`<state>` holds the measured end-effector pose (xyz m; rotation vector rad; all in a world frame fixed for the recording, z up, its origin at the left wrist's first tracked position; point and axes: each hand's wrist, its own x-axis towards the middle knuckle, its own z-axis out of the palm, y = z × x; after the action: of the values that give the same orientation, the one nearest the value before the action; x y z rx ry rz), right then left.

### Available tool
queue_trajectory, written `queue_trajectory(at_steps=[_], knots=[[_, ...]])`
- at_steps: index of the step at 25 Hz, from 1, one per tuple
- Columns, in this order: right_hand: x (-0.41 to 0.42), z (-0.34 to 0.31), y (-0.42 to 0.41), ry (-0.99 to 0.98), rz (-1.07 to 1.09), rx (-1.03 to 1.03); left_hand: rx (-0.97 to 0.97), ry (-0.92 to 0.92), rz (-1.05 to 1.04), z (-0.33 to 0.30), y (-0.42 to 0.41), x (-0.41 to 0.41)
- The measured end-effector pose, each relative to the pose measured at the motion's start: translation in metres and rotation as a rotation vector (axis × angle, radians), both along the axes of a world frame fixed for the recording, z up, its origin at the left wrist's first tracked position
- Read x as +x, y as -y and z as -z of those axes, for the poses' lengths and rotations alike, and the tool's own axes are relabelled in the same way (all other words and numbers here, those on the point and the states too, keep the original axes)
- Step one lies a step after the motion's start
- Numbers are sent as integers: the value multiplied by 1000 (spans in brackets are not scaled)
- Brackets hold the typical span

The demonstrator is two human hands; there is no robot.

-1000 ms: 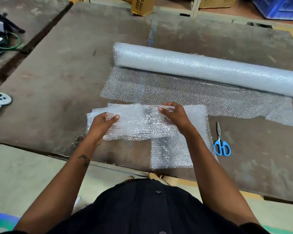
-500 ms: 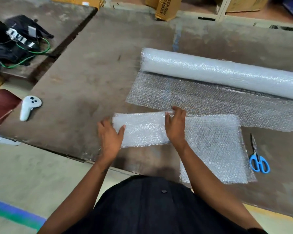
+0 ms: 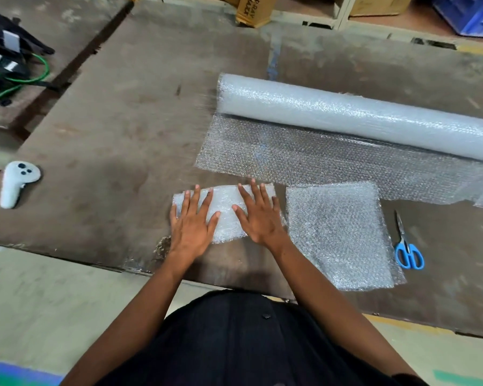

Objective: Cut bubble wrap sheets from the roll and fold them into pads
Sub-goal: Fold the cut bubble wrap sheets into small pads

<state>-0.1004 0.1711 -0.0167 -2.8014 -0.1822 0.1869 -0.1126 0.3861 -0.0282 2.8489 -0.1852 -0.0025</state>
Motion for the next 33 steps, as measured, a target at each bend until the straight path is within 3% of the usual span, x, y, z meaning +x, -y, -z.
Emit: queue_trajectory(at_steps=[3,6,10,16,21,26,33], knots=[[-2,15,12,-1,3,34,-28,-29,3,4,-8,-2],[-2,12,21,1,14,213,-22,-31,-14,0,-5,-2],[-13,3,43,99,161,388,68,98,-82,-17,8,-5],[-40,9,86,169,272,103,-141,187,121,-41,88,1],[-54,10,123,61,338,-83,-301,-10,364,-35,168,11],[-68,3,149,-83,302,-92,-382,-261,215,-27,220,26],[-61,-11,161,-148,221,-38,-347,-267,42,-33,252,44]])
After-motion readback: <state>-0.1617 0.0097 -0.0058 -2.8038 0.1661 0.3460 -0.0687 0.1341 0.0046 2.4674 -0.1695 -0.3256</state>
